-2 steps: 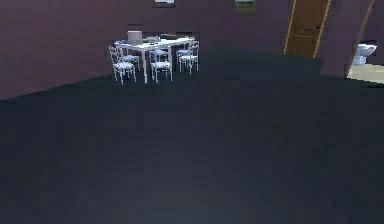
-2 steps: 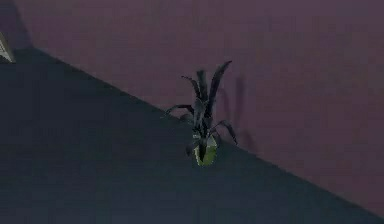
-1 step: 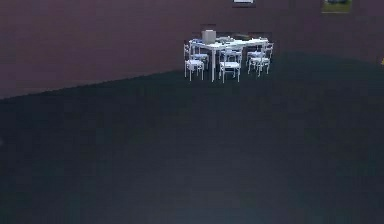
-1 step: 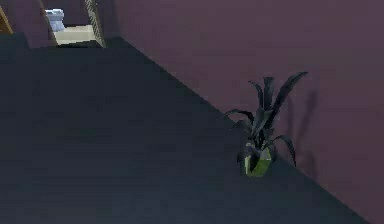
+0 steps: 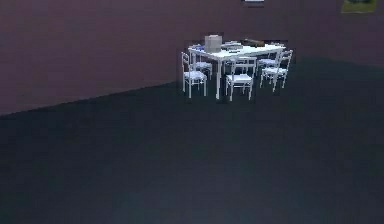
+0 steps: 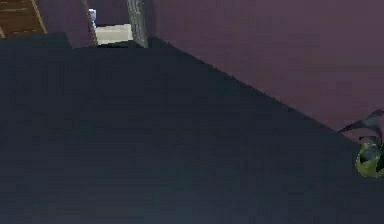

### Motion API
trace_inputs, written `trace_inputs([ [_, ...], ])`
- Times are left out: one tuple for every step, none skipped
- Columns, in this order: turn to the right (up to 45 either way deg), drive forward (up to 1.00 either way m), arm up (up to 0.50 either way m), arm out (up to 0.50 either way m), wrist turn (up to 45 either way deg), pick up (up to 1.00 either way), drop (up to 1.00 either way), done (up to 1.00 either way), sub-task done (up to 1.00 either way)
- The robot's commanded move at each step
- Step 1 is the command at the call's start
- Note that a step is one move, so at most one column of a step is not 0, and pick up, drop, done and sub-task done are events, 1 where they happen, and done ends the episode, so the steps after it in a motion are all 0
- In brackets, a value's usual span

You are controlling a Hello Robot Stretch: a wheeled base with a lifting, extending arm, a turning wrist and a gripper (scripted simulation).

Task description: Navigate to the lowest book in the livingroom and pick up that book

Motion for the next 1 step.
trace_inputs([
  [0.0, 1.0, 0.0, 0.0, 0.0, 0.0, 0.0, 0.0, 0.0],
])
